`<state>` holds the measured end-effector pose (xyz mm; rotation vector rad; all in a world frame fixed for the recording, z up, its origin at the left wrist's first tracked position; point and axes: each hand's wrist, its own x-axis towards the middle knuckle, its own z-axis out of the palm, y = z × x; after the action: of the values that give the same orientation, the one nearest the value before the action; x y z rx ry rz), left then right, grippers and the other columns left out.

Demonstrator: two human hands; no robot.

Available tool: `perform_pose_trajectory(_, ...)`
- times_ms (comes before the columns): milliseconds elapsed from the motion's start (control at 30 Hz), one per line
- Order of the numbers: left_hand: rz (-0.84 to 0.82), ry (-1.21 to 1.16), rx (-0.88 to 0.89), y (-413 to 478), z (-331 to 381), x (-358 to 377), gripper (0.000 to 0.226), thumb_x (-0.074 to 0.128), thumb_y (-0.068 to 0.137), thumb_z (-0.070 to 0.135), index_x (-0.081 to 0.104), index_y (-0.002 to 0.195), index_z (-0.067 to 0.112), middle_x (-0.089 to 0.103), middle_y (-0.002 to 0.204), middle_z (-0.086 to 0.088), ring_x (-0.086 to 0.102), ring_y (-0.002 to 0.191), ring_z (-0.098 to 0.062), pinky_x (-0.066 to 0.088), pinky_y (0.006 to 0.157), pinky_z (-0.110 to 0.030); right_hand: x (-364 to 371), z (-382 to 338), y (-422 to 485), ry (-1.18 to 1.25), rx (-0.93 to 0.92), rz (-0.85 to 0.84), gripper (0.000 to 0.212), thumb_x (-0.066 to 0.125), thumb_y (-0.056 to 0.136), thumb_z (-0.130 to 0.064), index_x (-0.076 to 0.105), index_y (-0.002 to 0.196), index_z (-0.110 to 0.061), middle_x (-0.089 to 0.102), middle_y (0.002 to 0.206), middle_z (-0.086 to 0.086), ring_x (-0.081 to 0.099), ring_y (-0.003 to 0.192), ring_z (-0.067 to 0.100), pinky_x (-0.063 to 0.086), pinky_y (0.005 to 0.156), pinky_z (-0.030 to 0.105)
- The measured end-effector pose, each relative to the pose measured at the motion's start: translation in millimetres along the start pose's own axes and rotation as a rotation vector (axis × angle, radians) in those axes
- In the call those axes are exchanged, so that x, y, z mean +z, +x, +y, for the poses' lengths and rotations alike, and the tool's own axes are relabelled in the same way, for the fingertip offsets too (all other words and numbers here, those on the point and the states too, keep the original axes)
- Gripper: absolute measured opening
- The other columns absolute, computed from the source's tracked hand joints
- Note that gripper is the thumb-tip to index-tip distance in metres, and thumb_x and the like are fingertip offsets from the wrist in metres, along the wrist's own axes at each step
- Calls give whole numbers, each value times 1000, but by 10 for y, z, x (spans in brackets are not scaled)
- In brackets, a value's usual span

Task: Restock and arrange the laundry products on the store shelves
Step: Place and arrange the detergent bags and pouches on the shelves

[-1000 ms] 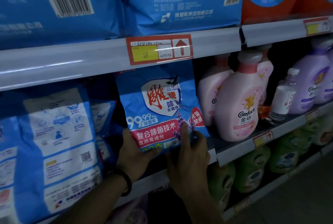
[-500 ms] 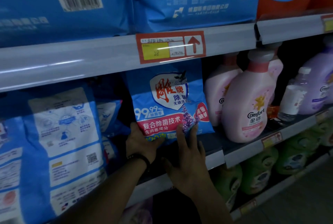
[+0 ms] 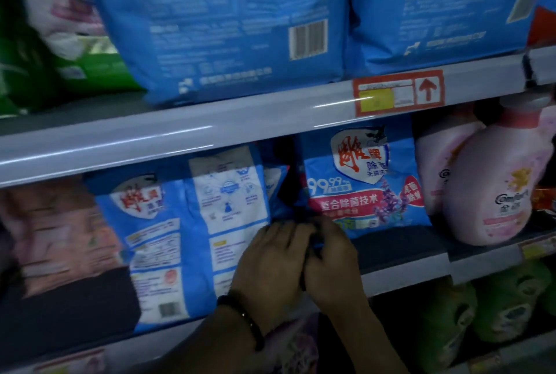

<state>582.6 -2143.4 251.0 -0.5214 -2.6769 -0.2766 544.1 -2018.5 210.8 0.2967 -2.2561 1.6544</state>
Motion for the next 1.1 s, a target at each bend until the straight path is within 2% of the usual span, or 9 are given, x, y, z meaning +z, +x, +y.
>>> perform_pose_trajectory(100,-45,282,85,-245,-243,-45,63,45,73,26,66,130,8,70,125,-11,64,123,-29,33,116,-43,232,-83,-103,-7,-88,-148,42,60,83,-20,68,124,-20,72,114,-6,66,108,10,48,96,17)
perform_pose_trajectory(167,-80,361,102,-358,-357,-76,66,44,75,27,66,132,3,70,127,-14,63,127,-33,29,119,-46,363,-87,-152,-60,-167,-209,46,62,85,-20,68,130,-18,72,121,-3,66,113,12,49,102,21)
perform_pose_trajectory(300,-118,453,84,-505,-463,-129,57,47,81,26,65,130,4,68,123,-14,63,120,-33,34,121,-47,491,-122,-212,-110,-245,-231,49,65,85,-16,67,134,-19,71,128,-4,65,118,9,47,106,20)
perform_pose_trajectory(433,-83,462,35,-684,-586,-206,53,42,84,23,66,127,6,70,120,-13,65,117,-32,40,118,-47,642,-232,-362,-80,-256,-272,56,63,84,-10,64,139,-19,69,136,-8,62,126,1,47,110,25)
perform_pose_trajectory(533,-32,455,13,-891,-776,-214,50,45,86,23,67,128,8,70,123,-13,65,119,-32,34,118,-47,821,-323,-491,-75,-228,-340,59,63,90,-10,58,147,-24,64,143,-12,57,132,-3,45,114,25)
perform_pose_trajectory(767,11,357,-51,-1249,-1128,-388,51,55,84,20,62,133,11,66,126,-7,63,118,-29,35,117,-45,1112,-523,-523,-234,-207,-477,60,64,93,-19,52,149,-37,61,142,-8,52,134,12,44,115,33)
perform_pose_trajectory(867,51,327,-164,-1415,-1322,-480,49,67,79,26,65,126,12,67,116,-5,64,111,-31,35,113,-43,1064,-540,-447,-328,-134,-335,46,69,96,-27,58,141,-29,62,136,0,56,128,18,50,108,36)
perform_pose_trajectory(967,50,383,-324,-1612,-1679,-538,58,64,74,26,64,129,7,68,111,-9,64,105,-36,37,109,-49,953,-495,-303,-376,-5,-158,47,78,92,-25,61,135,-18,61,132,8,57,125,25,51,105,35)
perform_pose_trajectory(1100,48,401,-440,-1742,-2031,-573,52,58,69,22,64,118,7,65,97,-10,64,94,-38,45,96,-57,834,-468,-123,-376,195,-146,57,80,91,-28,53,138,-13,55,130,12,56,112,22,46,94,28)
